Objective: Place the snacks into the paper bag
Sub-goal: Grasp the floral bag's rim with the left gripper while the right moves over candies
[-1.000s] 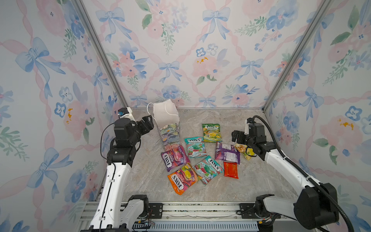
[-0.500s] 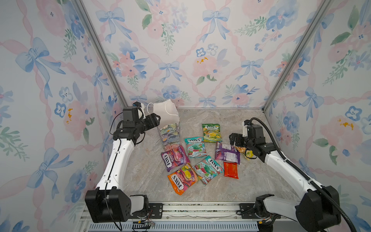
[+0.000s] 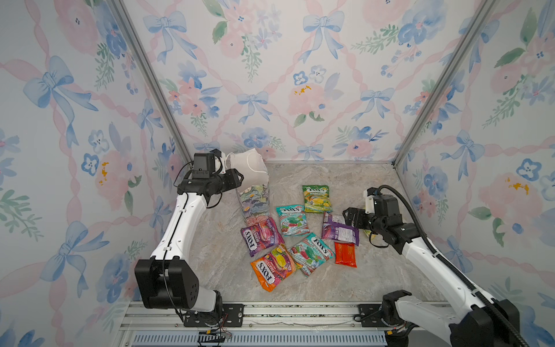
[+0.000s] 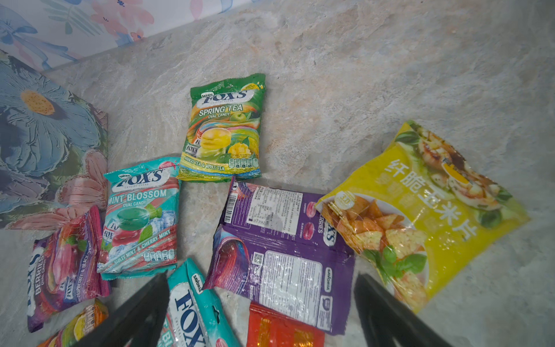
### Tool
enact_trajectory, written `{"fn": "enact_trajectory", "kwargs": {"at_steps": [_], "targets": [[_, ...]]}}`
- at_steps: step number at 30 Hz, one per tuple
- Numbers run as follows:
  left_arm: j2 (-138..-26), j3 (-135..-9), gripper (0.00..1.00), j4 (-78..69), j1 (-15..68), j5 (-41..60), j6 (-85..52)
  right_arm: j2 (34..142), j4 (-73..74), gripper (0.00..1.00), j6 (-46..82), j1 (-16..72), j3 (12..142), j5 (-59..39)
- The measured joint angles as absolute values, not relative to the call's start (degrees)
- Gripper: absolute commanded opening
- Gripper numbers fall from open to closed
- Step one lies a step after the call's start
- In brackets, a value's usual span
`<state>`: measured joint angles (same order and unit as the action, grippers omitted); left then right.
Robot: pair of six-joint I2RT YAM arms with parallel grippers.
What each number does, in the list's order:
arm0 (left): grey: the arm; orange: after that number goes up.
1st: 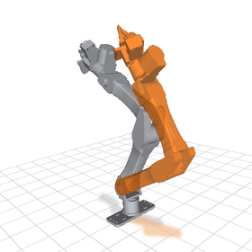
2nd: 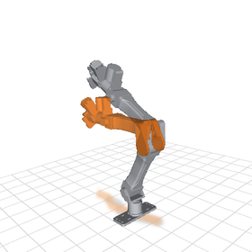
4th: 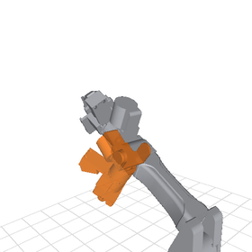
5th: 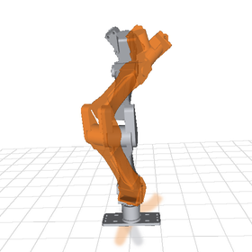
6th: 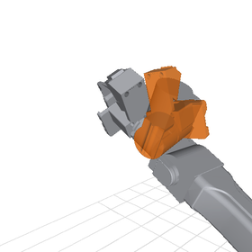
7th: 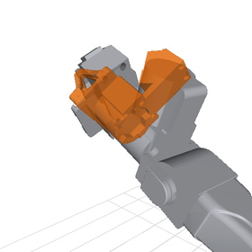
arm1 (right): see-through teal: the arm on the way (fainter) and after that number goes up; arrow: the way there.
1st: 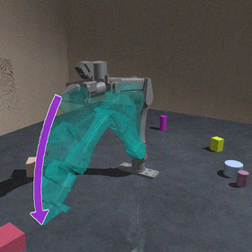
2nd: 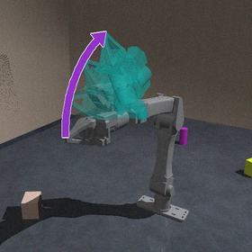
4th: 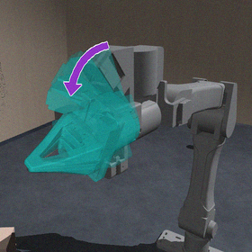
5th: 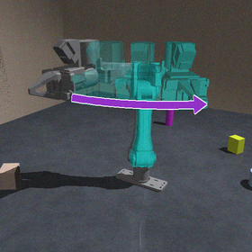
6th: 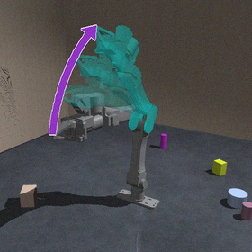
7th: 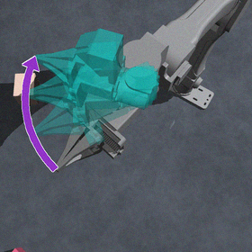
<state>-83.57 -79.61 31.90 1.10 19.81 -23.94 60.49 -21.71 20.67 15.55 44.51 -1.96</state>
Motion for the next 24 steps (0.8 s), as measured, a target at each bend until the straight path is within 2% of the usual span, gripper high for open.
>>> {"fn": "enact_trajectory", "kwargs": {"at_steps": [4,9,17,24], "targets": [[-86.3,-82.1,0.23,33.6,1.2,19.9,-22.2,57.6,-23.4,0.98,22.1,15.6,42.8,-2.6],[-88.5,-85.3,0.10,35.1,1.3,20.2,-20.2,55.5,-23.8,0.96,24.1,15.6,40.4,-3.4],[-91.0,-91.2,0.04,36.6,2.0,23.5,-16.4,54.9,-25.2,0.86,27.8,15.6,37.0,-5.7],[-94.7,-93.4,0.01,37.5,2.2,26.4,-14.0,53.4,-27.4,0.71,30.9,14.9,32.3,-8.2]]}}
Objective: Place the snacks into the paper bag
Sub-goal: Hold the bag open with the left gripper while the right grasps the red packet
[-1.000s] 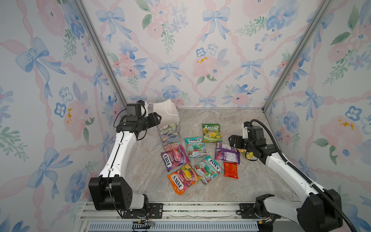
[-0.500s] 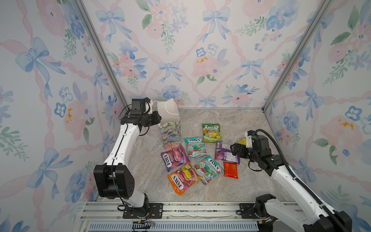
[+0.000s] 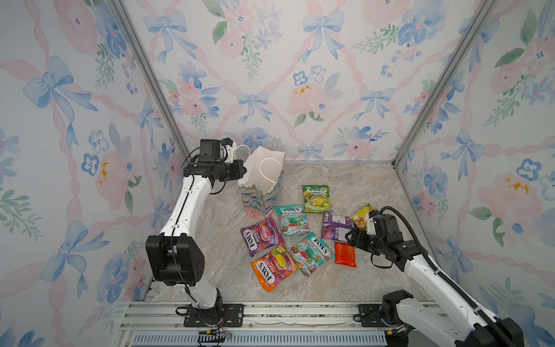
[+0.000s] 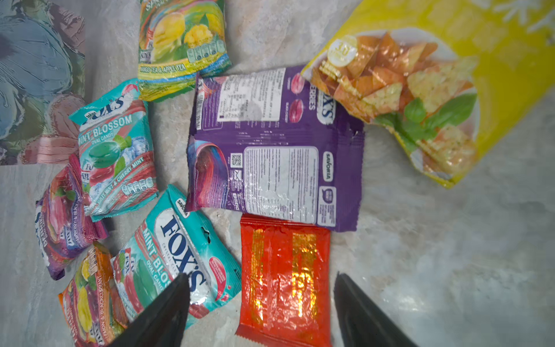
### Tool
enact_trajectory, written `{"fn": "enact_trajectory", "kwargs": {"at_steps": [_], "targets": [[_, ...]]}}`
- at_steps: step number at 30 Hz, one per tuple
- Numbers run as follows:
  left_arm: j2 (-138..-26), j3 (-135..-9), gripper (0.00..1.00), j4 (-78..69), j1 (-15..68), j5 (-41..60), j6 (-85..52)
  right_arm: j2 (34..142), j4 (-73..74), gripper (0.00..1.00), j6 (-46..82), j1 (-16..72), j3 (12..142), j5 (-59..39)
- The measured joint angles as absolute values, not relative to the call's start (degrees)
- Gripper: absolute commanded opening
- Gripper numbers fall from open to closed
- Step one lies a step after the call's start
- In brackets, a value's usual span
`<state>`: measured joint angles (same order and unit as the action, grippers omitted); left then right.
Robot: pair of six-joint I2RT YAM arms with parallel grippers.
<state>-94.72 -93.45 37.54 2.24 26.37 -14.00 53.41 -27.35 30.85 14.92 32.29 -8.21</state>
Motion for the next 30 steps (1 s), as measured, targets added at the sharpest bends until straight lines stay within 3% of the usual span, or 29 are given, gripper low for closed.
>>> {"fn": "enact_trajectory", "kwargs": {"at_steps": [11,20,30], "targets": [[-95.3,-93.4,0.00,37.6,2.7,26.9,-12.6,52.0,-29.4,0.62,36.1,14.9,26.6,-9.2],[-95.1,-92.1,0.00,37.4,2.7,26.9,-12.4,55.9,-29.1,0.55,37.3,18.1,25.7,-4.6],[-94.2,-91.4,0.00,37.4,2.7,26.9,-12.4,61.5,-24.8,0.54,38.0,20.7,25.1,-2.2]]}}
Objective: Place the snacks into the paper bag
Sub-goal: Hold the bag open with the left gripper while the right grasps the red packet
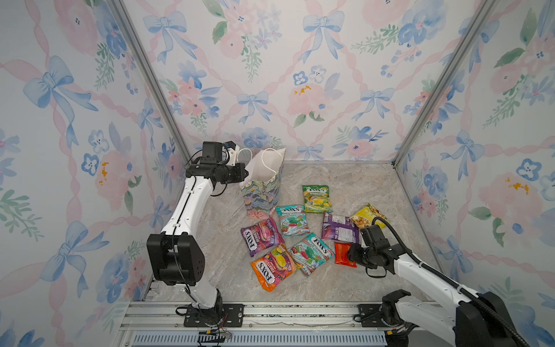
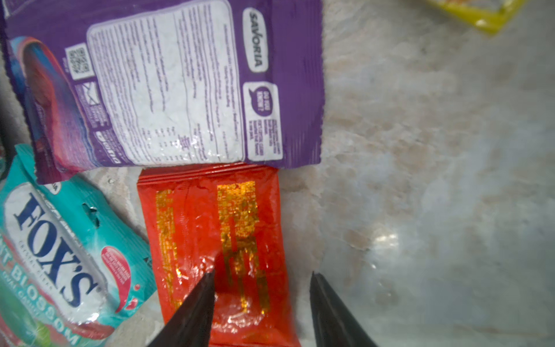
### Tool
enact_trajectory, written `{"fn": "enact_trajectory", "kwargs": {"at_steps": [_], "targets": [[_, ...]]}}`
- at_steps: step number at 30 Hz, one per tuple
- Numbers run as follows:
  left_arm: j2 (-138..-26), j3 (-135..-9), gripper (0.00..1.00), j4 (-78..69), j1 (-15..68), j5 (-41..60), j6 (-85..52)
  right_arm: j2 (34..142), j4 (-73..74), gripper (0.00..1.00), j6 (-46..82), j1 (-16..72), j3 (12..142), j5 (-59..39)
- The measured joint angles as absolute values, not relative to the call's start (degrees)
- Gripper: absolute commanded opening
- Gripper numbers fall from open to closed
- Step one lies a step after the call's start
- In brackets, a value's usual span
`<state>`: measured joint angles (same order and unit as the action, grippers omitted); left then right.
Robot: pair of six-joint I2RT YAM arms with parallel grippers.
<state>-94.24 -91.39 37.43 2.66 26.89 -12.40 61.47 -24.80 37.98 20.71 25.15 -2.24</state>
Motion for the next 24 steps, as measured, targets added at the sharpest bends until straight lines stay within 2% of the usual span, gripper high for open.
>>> {"fn": "enact_trajectory", "kwargs": {"at_steps": [5,8,12,14,24], "targets": [[-93.8,-90.6,0.00,37.4,2.7,26.9,-12.4,63.2,-21.8,0.44,38.1,21.0,25.1,-1.8],[-93.8,-90.4,0.00,37.4,2.7,26.9,-12.4,64.5,-20.2,0.31,38.2,21.5,25.3,-1.6],[-93.6,-90.0,0.00,37.1,2.7,26.9,-12.4,65.5,-18.9,0.08,38.4,22.0,25.3,-1.8],[-93.4,-89.8,0.00,37.0,2.7,26.9,-12.4,65.3,-18.9,0.01,38.8,22.3,25.3,-1.7],[-93.1,-89.3,0.00,36.7,2.7,26.9,-12.4,56.9,-27.3,0.00,38.4,24.8,30.3,-0.7]]}}
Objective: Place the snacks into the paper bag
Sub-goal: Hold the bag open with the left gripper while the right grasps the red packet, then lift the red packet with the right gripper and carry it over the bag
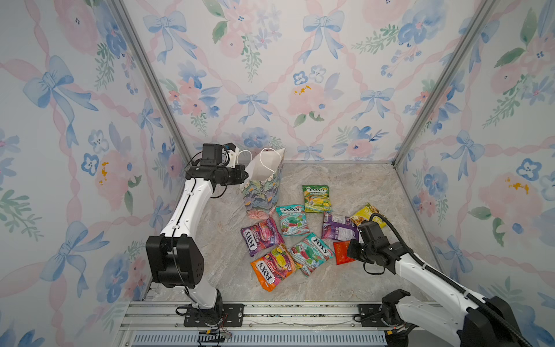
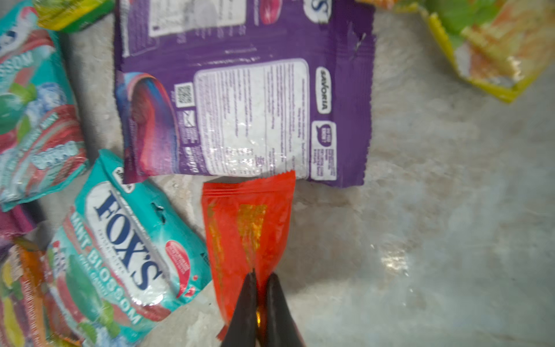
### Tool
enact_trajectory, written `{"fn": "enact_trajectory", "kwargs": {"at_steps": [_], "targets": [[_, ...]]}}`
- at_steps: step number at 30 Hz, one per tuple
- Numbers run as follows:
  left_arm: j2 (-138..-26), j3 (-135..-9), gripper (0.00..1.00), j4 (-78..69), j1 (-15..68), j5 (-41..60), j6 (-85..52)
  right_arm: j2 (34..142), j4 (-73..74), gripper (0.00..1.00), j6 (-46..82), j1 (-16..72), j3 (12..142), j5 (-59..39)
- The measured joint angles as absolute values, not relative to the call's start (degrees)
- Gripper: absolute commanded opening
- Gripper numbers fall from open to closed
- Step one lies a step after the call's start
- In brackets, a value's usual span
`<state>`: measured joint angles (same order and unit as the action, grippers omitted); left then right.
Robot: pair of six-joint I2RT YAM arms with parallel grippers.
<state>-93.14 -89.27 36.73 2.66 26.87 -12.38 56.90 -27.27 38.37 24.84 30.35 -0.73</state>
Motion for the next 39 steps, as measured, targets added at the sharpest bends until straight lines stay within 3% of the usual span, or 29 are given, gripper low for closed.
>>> {"fn": "enact_trajectory", "kwargs": {"at_steps": [9,29,39], "targets": [[-93.1,-89.0,0.00,36.2,2.7,27.1,-12.4,55.2,-32.9,0.00,36.1,28.1,45.8,1.0],[-93.1,-88.7,0.00,35.9,2.6,27.6,-12.4,82.6,-25.4,0.00,24.5,45.8,85.2,2.6],[-93.1,-88.6,0.00,35.9,2.6,28.5,-12.4,96.6,-26.4,0.00,17.3,46.2,105.9,3.4]]}}
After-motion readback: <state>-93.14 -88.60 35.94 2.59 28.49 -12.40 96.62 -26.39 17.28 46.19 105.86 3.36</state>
